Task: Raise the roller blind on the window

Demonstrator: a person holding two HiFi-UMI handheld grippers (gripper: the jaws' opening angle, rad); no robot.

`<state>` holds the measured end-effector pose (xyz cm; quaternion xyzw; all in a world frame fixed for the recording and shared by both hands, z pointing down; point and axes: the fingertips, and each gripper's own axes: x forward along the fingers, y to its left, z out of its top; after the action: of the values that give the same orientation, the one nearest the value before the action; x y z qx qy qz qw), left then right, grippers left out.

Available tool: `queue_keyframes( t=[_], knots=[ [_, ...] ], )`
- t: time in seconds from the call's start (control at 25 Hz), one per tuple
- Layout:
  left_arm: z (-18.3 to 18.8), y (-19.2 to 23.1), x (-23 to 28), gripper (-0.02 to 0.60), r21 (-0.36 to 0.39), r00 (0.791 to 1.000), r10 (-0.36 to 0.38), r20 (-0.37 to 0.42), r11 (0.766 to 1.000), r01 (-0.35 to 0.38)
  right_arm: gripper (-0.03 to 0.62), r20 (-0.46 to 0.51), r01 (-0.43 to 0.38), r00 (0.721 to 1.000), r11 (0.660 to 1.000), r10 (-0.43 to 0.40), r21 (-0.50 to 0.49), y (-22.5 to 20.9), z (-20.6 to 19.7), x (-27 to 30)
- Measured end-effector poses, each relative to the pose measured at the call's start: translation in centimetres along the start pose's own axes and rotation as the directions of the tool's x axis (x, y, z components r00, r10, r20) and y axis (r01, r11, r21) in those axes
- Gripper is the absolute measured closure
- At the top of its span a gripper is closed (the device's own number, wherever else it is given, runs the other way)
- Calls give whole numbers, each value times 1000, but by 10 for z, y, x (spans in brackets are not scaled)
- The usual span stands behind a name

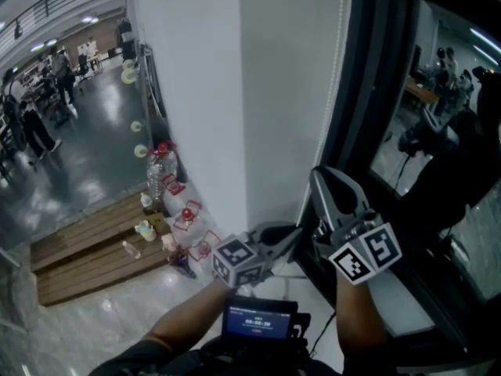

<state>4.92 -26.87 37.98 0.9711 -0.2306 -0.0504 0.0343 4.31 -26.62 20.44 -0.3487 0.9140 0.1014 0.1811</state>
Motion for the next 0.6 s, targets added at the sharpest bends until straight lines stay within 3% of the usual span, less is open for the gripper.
queue_keyframes(
  t=[0.2, 0.28, 0.36, 0.6],
  knots=[
    [-3, -2, 0, 578, -9, 1000, -15, -5, 1000, 15, 530, -10, -22, 1000, 999, 22, 28, 3, -8, 7],
    [-14, -2, -2, 579, -13, 1000, -14, -22, 1000, 14, 579, 1, -39, 999, 996, 39, 74, 5, -11, 3],
    [-19, 1, -3, 581, -16, 1000, -16, -18, 1000, 15, 582, 14, -46, 999, 994, 45, 101, 2, -13, 1],
    [-17, 0, -3, 581, 4, 999, -29, -30, 1000, 30, 585, 2, -56, 998, 996, 56, 62, 4, -16, -1]
  ],
)
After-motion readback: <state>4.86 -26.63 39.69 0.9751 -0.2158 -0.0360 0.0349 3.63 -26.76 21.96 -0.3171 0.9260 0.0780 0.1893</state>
